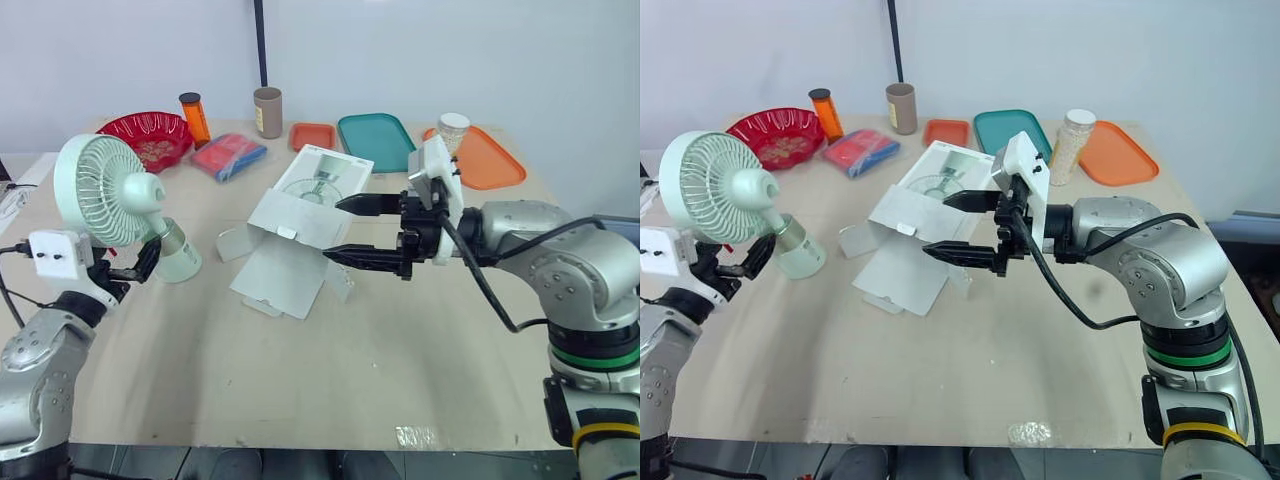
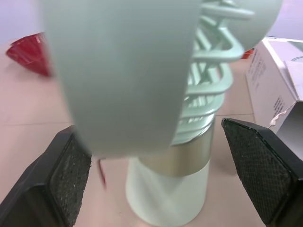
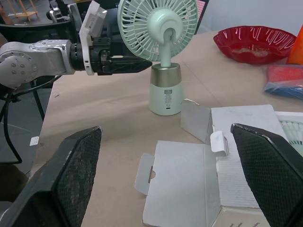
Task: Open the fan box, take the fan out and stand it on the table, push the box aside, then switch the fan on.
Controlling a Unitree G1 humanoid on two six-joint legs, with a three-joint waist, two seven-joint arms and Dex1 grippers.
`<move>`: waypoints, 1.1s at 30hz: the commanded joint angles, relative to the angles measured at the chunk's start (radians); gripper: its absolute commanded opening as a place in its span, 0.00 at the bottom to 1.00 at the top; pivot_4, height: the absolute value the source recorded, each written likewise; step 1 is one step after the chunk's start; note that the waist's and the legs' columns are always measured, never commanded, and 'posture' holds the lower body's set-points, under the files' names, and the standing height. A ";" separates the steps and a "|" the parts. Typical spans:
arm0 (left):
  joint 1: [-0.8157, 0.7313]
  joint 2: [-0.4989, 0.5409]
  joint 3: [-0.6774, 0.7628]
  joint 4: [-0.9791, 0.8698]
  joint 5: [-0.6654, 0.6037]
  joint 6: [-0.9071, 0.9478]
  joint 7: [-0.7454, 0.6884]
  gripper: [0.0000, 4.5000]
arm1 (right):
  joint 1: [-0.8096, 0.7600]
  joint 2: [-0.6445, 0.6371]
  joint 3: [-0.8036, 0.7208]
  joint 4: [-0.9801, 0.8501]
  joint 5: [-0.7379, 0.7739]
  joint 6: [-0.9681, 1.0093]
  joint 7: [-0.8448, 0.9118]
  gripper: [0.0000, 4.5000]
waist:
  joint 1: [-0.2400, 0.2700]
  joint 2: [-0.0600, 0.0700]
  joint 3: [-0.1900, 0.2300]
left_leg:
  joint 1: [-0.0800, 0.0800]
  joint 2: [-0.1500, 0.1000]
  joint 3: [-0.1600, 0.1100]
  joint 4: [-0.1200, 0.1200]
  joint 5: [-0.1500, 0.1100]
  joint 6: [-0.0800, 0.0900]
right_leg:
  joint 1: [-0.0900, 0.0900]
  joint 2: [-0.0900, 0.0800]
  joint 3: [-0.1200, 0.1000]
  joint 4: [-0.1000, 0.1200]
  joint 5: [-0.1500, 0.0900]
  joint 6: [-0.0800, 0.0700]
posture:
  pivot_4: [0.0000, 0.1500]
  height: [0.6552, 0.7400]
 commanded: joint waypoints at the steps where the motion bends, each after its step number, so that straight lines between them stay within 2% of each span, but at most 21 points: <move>1: 0.057 0.026 0.088 -0.087 -0.056 0.030 -0.003 0.99 | 0.003 -0.015 -0.029 -0.039 0.014 -0.006 0.000 1.00 | -0.001 0.000 0.000 | 0.000 0.000 0.000 0.000 0.000 0.000 | 0.000 0.000 0.000 0.000 0.000 0.000 | 1.00 1.00; 6: 0.107 0.054 0.130 -0.125 -0.094 0.065 -0.013 0.99 | 0.015 -0.017 -0.029 -0.043 0.015 -0.007 -0.004 1.00 | -0.002 0.000 0.000 | 0.000 0.000 0.000 0.000 0.000 0.000 | 0.000 0.000 0.000 0.000 0.000 0.000 | 1.00 1.00; 11: 0.231 0.095 0.233 -0.159 -0.175 0.115 -0.082 0.99 | 0.052 -0.012 -0.049 -0.107 0.051 0.036 -0.054 1.00 | -0.009 -0.001 0.000 | 0.000 0.001 0.000 -0.001 -0.001 -0.001 | 0.000 0.000 0.000 -0.001 -0.001 -0.001 | 1.00 1.00; 19: 0.457 0.240 0.378 -0.160 -0.318 0.205 -0.341 0.99 | 0.105 0.035 -0.051 -0.207 0.131 0.117 -0.184 1.00 | -0.023 -0.002 0.001 | 0.001 0.001 0.000 -0.002 -0.001 -0.001 | -0.001 0.001 0.000 0.000 -0.001 -0.001 | 1.00 1.00; 24: 0.601 0.278 0.424 -0.192 -0.279 0.157 -0.495 0.99 | 0.130 0.040 -0.043 -0.210 0.140 0.126 -0.220 1.00 | -0.026 -0.002 0.001 | 0.001 0.001 0.002 -0.003 -0.001 -0.002 | -0.002 0.001 0.002 0.000 -0.002 -0.002 | 1.00 1.00; 29: 0.597 0.321 0.393 -0.290 -0.291 0.110 -0.599 0.99 | 0.138 0.071 -0.031 -0.201 0.101 0.147 -0.333 1.00 | -0.022 -0.002 0.001 | 0.001 0.001 0.001 -0.004 -0.001 -0.002 | -0.002 0.001 0.002 0.000 -0.003 -0.002 | 1.00 1.00; 33: 0.453 0.358 0.329 -0.332 -0.397 0.162 -0.517 0.99 | 0.145 0.090 0.006 -0.234 0.047 0.171 -0.424 1.00 | -0.022 -0.002 0.001 | 0.001 0.001 0.002 -0.004 -0.001 -0.002 | -0.002 0.001 0.003 0.000 -0.003 -0.001 | 1.00 1.00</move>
